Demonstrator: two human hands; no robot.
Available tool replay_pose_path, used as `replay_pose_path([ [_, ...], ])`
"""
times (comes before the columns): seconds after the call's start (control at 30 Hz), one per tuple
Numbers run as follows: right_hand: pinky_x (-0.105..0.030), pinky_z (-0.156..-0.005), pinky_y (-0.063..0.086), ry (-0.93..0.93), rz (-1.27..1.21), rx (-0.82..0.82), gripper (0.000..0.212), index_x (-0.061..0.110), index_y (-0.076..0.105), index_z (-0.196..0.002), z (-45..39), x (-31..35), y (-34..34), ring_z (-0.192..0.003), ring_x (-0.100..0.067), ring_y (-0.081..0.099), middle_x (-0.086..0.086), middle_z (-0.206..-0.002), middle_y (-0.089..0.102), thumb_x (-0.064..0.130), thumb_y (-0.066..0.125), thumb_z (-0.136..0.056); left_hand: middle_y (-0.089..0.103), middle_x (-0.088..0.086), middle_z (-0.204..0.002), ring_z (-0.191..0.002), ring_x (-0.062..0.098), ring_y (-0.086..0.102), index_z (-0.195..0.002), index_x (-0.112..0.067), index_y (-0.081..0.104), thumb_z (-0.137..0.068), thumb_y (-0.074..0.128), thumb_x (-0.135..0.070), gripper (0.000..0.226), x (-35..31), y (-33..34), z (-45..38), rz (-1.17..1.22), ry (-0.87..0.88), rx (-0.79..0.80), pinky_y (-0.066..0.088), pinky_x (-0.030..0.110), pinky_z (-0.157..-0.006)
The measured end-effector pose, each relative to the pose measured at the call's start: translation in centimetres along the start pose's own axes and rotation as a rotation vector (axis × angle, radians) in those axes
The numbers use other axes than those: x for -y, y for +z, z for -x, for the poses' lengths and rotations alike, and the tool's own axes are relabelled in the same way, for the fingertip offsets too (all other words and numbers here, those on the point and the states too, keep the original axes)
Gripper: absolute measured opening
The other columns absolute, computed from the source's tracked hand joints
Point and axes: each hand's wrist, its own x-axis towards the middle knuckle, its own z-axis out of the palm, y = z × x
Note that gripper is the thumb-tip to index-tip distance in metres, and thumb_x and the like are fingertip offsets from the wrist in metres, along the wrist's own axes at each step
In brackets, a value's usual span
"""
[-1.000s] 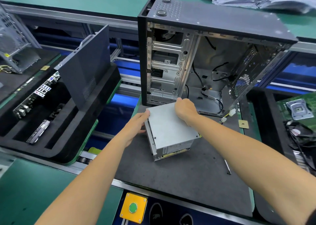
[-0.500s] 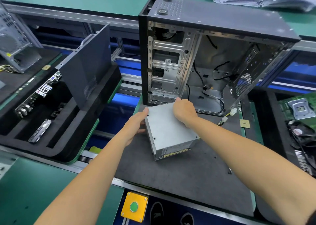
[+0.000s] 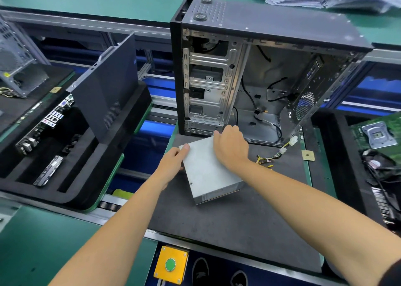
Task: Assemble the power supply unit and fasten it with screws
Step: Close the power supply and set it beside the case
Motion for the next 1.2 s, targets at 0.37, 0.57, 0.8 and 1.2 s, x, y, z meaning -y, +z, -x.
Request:
replay_pose_path([
  [0.37,-0.021,-0.042,0.039,-0.003,-0.172,0.594,0.053,0.012,0.037,-0.055,-2.6,-3.8,-2.9,-0.046,-0.02,0.048,-0.003,-0.051,0.044,0.042,0.046,-0.097,0.058,0.009,-0.118,-0.11,0.027,0.055,-0.122,-0.01,0.051,-0.097,0.029,-0.056,0.056,0.1,3.4,0.3,-0.152,0.001,-0.242,0.043,0.05,-0.1],
  [0.57,-0.035,-0.088,0.054,-0.207,-0.071,0.907,0.049,0.002,0.065,-0.105,-2.3,-4.1,-5.5,-0.099,-0.026,0.066,-0.008,-0.109,0.069,0.046,0.07,-0.083,0.059,0.006,-0.111,-0.104,0.027,0.053,-0.11,-0.009,0.056,-0.096,0.028,-0.054,0.055,-0.3,3.3,0.2,-0.218,0.006,-0.286,0.043,0.044,-0.091],
  [0.8,-0.028,-0.103,0.033,-0.416,0.106,0.916,0.151,0.018,-0.026,-0.148,0.4,-7.2,-5.3,-0.138,-0.023,0.034,-0.001,-0.161,0.012,0.034,0.093,-0.056,0.062,-0.012,-0.116,-0.104,0.004,0.055,-0.114,-0.026,0.063,-0.095,0.04,-0.058,0.044,-0.5,2.0,-0.4,0.023,-0.09,-0.089,0.035,0.029,-0.092],
  [1.2,-0.035,-0.07,0.039,-0.717,0.285,0.383,0.074,0.017,0.033,-0.141,-1.3,-8.9,-4.7,-0.105,-0.028,0.049,-0.009,-0.119,0.048,-0.001,0.064,-0.075,0.063,0.005,-0.094,-0.081,0.023,0.057,-0.104,-0.01,0.066,-0.072,0.046,-0.063,0.065,0.2,1.7,0.8,-0.156,-0.137,-0.223,0.042,0.036,-0.075],
])
